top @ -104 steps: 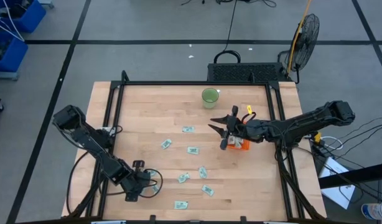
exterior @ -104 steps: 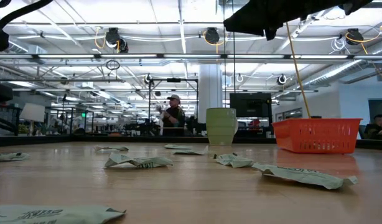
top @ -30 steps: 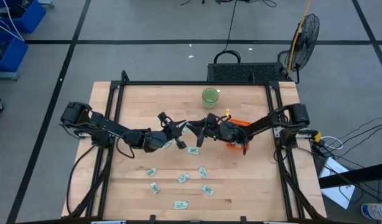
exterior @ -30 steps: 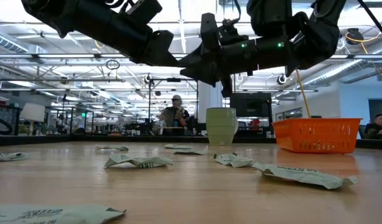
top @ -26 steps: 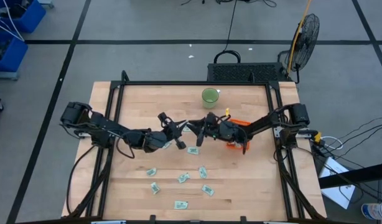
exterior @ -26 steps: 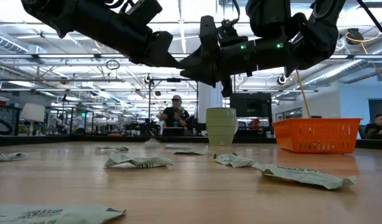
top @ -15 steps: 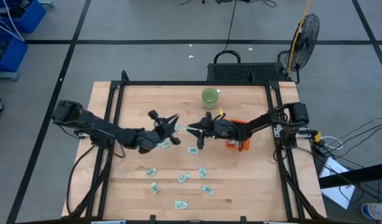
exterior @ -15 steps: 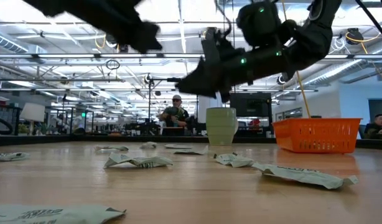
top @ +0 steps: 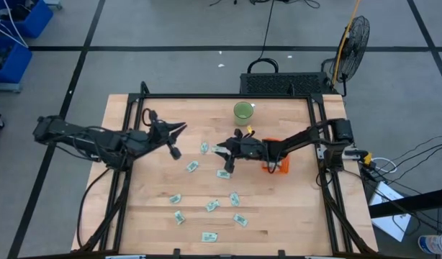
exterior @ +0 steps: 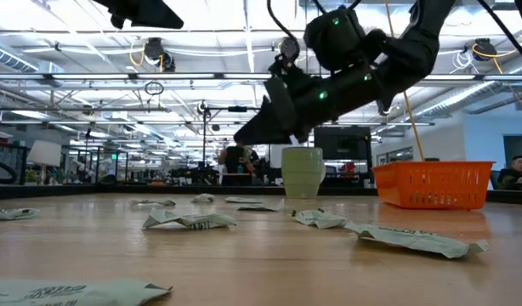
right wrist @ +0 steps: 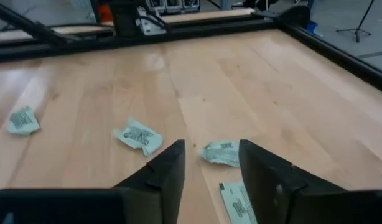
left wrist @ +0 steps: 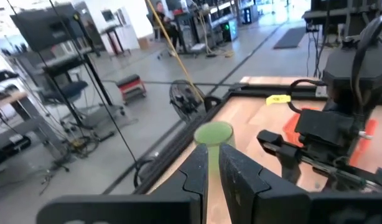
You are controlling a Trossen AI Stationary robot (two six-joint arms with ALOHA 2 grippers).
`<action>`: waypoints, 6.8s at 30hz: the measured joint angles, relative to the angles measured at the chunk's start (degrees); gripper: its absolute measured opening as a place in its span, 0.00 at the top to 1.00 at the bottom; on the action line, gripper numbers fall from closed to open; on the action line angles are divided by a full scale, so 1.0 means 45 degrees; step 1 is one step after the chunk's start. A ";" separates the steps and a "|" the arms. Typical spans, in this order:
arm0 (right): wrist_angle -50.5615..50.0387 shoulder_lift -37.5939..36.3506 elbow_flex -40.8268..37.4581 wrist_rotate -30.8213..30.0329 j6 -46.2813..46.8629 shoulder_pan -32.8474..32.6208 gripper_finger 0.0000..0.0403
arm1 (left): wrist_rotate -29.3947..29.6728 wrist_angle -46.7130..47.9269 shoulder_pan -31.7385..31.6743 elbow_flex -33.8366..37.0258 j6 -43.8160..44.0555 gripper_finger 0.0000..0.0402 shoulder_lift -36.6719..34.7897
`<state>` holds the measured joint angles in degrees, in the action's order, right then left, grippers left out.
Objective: Pick and place Stevia / Truvia into bins
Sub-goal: Put the light green packet into the orange basket
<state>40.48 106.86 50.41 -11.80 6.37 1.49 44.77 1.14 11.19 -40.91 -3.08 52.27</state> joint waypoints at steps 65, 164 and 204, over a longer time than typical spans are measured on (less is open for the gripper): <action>-2.1190 -0.6763 0.0713 -0.3606 1.1037 -0.3192 1.00 | -0.1206 0.2162 -0.0065 0.0000 0.1007 0.88 0.0384; -0.4865 0.0540 -0.0077 -0.1358 1.0874 -0.2655 0.94 | -0.5546 0.5732 -0.0031 0.0000 0.3993 0.88 0.0389; -2.0799 -0.7439 -0.0101 -0.4354 1.4649 -0.4413 1.00 | -0.5532 0.5687 -0.0031 0.0000 0.4125 0.88 0.0384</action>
<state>-53.12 73.38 49.95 -31.40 72.28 -18.37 19.88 26.74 11.05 -40.91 15.49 54.00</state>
